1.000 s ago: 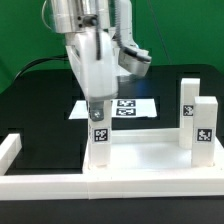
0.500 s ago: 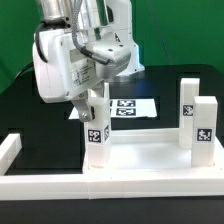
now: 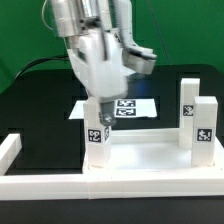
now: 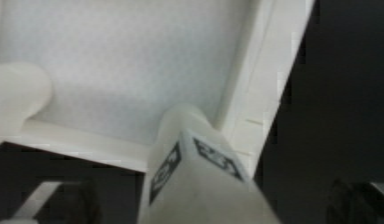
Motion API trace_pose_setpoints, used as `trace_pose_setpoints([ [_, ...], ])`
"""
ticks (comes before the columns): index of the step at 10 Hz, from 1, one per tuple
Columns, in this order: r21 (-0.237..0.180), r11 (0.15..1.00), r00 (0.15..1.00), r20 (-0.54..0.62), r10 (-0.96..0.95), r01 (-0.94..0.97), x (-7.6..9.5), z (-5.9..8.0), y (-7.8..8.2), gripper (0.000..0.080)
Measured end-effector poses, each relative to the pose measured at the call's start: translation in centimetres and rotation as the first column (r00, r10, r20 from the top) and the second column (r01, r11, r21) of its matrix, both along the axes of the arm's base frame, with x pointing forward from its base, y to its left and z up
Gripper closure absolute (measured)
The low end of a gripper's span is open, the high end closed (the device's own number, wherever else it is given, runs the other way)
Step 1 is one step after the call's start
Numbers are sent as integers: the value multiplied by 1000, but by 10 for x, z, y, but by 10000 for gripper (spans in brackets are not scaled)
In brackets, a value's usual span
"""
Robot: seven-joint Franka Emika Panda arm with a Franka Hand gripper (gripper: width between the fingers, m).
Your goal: Assemble desk
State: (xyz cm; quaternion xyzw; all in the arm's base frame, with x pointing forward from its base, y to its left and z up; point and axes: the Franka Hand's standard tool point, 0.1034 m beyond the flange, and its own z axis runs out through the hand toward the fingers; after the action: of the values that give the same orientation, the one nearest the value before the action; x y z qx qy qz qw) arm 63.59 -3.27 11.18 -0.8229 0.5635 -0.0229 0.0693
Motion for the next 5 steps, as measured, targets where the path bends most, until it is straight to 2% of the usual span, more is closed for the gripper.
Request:
trace_pose_setpoints([
  [3,-40,963,964,9,267,-266,-1,-1,-4,150],
  [4,-81,880,883,-4,470,-469,0,1,-7,150],
  [5,-101,814,819,-7,574,-572,1,2,-9,150],
])
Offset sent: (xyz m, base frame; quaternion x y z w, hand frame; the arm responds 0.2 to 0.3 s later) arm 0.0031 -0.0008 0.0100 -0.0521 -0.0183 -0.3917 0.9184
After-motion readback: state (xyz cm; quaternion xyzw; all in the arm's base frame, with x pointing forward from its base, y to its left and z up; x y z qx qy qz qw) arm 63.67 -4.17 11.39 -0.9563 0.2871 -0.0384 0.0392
